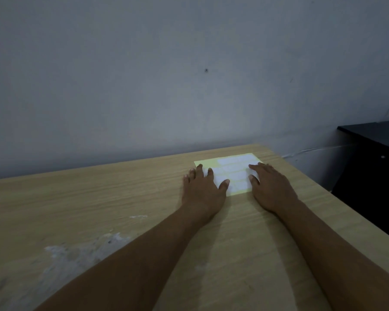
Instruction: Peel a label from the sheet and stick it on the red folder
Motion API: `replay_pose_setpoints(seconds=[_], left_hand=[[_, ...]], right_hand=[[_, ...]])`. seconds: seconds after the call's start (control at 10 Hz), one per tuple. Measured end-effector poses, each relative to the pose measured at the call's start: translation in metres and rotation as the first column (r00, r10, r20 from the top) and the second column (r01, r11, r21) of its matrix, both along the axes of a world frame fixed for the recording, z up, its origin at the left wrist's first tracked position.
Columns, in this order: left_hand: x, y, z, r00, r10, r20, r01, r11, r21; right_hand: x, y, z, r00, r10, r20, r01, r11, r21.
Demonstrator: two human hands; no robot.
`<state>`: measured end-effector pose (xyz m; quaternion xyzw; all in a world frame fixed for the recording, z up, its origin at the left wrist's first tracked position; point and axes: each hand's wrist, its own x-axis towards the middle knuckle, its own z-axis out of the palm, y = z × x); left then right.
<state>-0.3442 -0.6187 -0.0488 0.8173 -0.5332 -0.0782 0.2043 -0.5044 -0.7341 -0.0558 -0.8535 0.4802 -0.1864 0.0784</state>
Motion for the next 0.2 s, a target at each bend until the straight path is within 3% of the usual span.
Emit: replay_pose_setpoints(seconds=[0.2], left_hand=[[0.027,0.029,0.014,0.999,-0.034,0.000,0.034,0.996,-0.082]], right_hand=[[-0.004,0.027,0.012,0.955,0.010,0.296,0.017,0.996,-0.088]])
